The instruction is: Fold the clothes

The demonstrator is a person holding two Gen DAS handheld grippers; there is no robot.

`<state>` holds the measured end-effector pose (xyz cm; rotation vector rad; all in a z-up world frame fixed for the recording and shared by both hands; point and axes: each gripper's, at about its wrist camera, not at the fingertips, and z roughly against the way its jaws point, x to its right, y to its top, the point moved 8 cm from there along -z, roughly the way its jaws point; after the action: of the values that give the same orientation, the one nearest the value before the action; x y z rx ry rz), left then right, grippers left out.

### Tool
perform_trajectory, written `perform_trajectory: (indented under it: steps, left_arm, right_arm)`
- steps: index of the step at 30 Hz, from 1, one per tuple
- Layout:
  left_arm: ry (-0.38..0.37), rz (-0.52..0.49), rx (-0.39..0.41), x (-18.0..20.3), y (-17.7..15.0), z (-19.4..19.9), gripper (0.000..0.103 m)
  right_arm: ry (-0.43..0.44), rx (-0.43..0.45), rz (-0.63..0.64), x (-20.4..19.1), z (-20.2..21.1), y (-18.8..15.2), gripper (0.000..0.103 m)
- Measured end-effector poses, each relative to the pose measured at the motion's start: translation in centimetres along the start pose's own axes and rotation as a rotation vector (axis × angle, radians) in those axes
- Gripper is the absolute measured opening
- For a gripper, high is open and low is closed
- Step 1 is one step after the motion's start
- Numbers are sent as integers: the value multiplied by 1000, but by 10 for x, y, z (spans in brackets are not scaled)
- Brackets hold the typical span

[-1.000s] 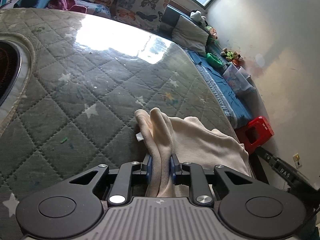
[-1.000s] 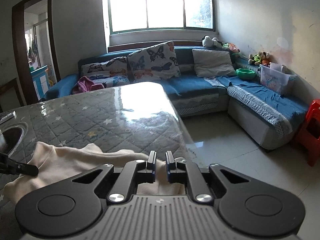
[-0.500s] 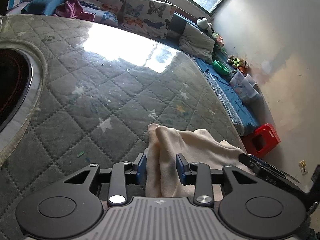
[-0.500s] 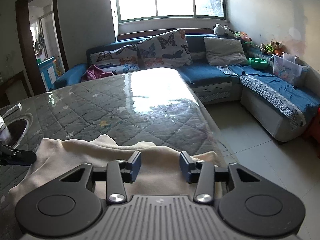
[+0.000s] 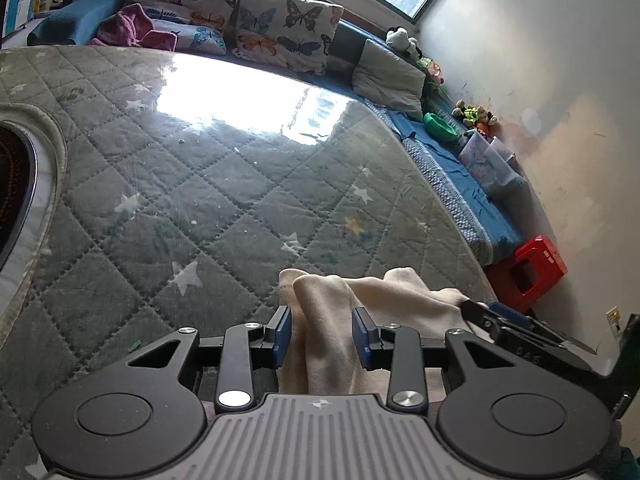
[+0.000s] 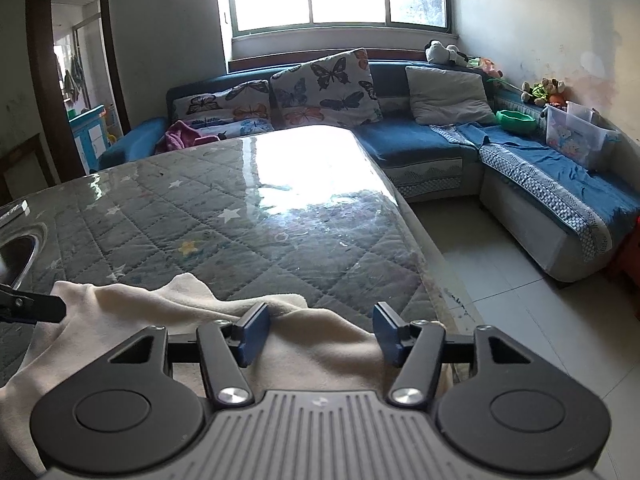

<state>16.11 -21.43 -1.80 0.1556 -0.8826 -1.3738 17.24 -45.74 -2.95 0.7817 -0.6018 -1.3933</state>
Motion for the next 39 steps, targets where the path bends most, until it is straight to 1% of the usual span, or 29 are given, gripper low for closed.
perform_trajectory:
  steps: [2, 4, 6, 11, 12, 17, 21, 27, 35, 39]
  left_arm:
    - [3, -1, -4, -1, 0, -2, 36]
    - [7, -2, -7, -2, -1, -3, 37]
    - [10, -3, -7, -2, 0, -4, 37]
    - [10, -10, -6, -1, 0, -4, 38]
    - [9, -10, -6, -1, 0, -4, 38]
    - [11, -13, -7, -2, 1, -6, 38]
    - [17, -21, -7, -1, 1, -6, 38]
    - [18, -29, -2, -1, -1, -3, 39]
    - [20, -42, 0, -1, -8, 2, 40]
    - [13, -57, 0, 1, -15, 8, 42]
  right_arm:
    - [-2, 6, 7, -2, 4, 1, 65]
    - [15, 15, 17, -8, 9, 1, 67]
    - [33, 17, 33, -16, 11, 1, 77]
    - [55, 5, 70, -36, 5, 2, 78]
    - [51, 3, 74, -38, 3, 2, 81]
    - [14, -13, 101, -45, -10, 2, 89]
    - [11, -17, 106, -45, -10, 2, 89]
    - [27, -11, 137, -43, 12, -1, 89]
    - [16, -14, 196, -45, 42, -28, 91]
    - [7, -11, 224, -49, 57, -44, 94]
